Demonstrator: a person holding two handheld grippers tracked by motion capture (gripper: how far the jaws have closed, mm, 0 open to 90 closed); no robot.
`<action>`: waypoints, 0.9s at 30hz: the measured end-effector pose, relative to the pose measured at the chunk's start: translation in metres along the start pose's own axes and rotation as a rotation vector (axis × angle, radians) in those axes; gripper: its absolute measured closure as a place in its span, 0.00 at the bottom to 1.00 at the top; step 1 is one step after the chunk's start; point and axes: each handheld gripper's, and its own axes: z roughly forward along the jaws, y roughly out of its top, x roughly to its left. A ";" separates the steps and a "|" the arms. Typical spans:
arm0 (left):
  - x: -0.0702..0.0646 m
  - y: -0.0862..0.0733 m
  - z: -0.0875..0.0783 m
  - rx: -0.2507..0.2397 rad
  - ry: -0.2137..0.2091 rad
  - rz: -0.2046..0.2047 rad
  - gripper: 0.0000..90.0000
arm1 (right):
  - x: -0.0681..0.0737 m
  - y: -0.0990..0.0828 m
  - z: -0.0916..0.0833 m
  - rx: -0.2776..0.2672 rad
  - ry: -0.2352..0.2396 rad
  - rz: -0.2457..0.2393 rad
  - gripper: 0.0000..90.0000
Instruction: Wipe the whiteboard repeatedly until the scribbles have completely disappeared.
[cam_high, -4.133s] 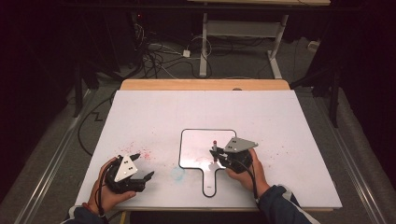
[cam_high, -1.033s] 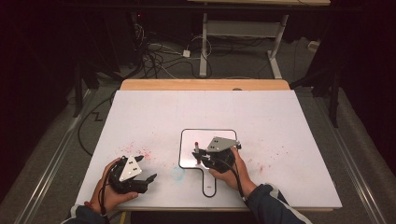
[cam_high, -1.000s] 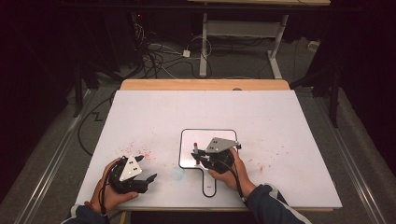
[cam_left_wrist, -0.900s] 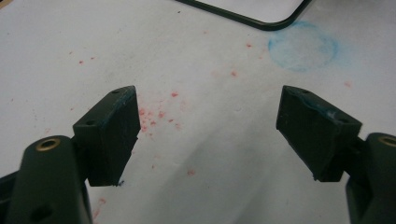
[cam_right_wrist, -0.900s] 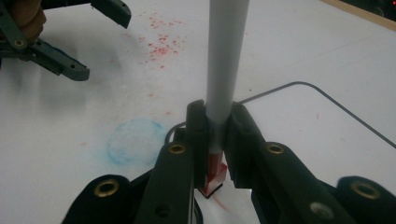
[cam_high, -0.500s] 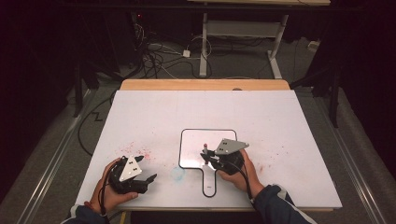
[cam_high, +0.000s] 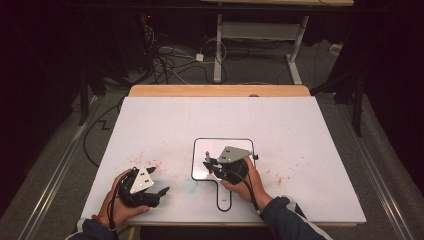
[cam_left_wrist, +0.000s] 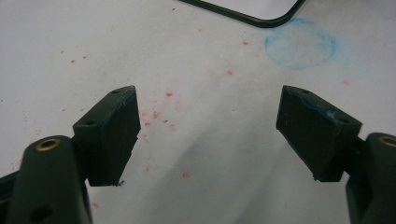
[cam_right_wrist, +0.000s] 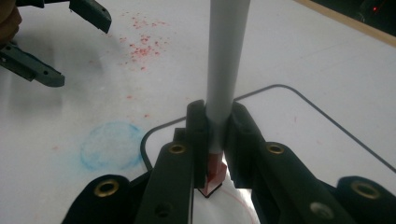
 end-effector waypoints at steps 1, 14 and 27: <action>0.000 0.000 0.000 0.001 -0.002 0.000 0.23 | 0.000 0.001 0.003 -0.001 -0.002 -0.004 0.91; -0.001 0.001 0.001 0.007 -0.007 0.009 0.23 | -0.019 -0.014 -0.026 0.026 -0.060 0.003 0.91; -0.001 0.002 0.004 0.014 -0.014 0.013 0.23 | -0.010 -0.009 -0.013 -0.001 -0.059 0.009 0.91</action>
